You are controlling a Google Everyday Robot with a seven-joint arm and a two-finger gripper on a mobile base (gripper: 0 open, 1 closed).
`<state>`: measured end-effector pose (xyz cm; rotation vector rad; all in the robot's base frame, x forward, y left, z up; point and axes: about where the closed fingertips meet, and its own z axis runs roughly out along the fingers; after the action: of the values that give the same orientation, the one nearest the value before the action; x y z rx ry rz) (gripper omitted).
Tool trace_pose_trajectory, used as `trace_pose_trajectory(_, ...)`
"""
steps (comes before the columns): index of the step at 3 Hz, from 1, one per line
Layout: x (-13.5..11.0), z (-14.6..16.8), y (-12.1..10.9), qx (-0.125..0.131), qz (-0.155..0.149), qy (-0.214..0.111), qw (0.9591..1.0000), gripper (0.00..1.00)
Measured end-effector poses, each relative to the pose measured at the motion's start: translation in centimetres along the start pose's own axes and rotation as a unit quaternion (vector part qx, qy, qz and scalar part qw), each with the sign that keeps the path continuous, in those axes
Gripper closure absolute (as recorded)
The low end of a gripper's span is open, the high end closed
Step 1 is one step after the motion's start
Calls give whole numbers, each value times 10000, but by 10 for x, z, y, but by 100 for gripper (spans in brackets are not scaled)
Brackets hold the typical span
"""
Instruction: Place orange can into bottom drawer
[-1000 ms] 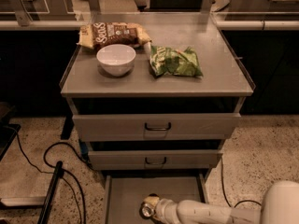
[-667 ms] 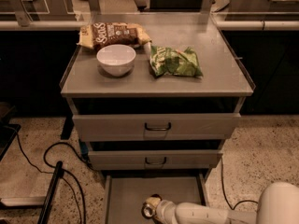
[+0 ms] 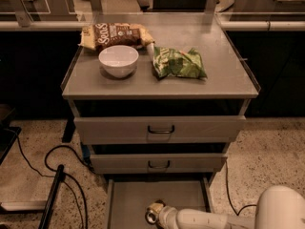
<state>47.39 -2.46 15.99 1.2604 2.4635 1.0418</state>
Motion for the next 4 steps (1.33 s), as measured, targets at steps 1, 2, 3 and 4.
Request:
trace_pose_trajectory(1, 5, 7, -6, 22, 2, 181, 9998, 100)
trace_pose_trajectory(2, 6, 7, -6, 23, 3, 195, 9998, 82)
trace_pose_trajectory(3, 6, 7, -6, 23, 3, 195, 9998, 58)
trace_pose_trajectory(4, 6, 7, -6, 23, 3, 195, 9998, 34)
